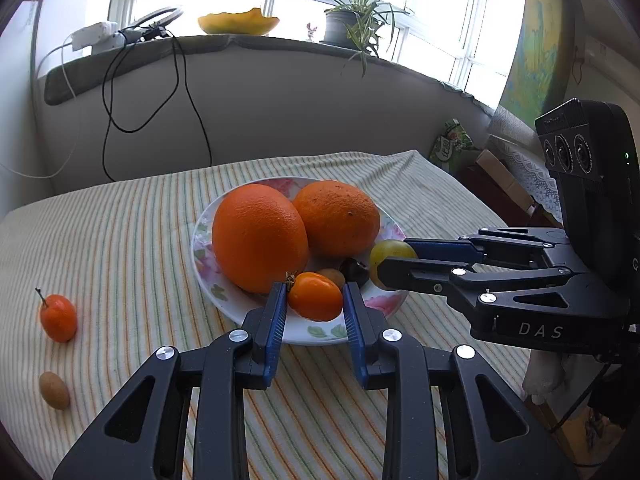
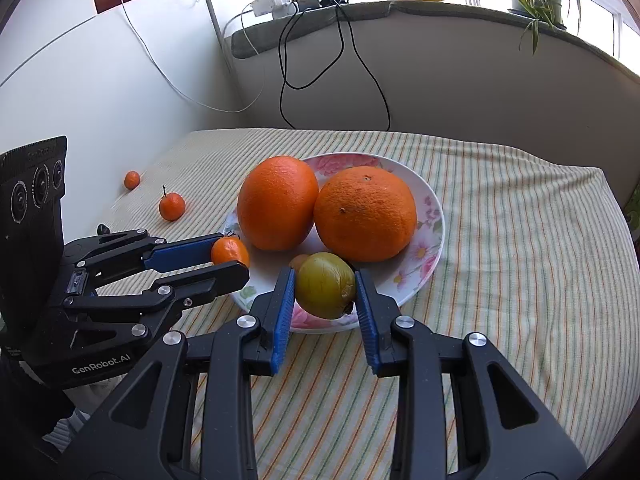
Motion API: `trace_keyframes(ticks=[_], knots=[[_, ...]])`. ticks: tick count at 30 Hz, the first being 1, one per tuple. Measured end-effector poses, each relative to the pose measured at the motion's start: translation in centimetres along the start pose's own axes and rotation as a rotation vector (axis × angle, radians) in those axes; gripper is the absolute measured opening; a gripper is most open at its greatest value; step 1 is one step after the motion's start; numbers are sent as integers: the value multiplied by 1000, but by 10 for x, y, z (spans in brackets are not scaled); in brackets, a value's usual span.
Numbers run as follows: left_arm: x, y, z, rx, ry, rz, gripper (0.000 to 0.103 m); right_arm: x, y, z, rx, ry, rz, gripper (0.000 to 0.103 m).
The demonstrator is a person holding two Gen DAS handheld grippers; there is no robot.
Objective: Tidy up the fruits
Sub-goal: 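Carry both held fruits over the white plate with both grippers, then lower both fruits into the plate and open both grippers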
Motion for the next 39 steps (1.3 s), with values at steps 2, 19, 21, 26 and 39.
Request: trace_keyframes(ticks=[2,19,21,26,39], knots=[[0,0,0,-2,0,0,27,0,0,1,3,-1,0,31],[-1,2,4,-14,15,-1,34,-2,-5,3,39,6,31,54],[-2,2,4,-17,16,0,34,-4,-8,4,39,13,39,55],[-2,0,3,-20,15,5,42,-7,-11,7,47,21,46,57],[-1,-9,2,-41,16,17,50,-11,-19,7,62,31,73,69]])
Point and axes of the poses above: each gripper's, at about its wrist camera, not at the fingertips, and y roughly the way its jaws point, z to its right, x to its underside, the point moved 5 cm from there along y, roughly the way its jaws point, and after that the axes turned 9 degrees about x, right-handed, at the moved point
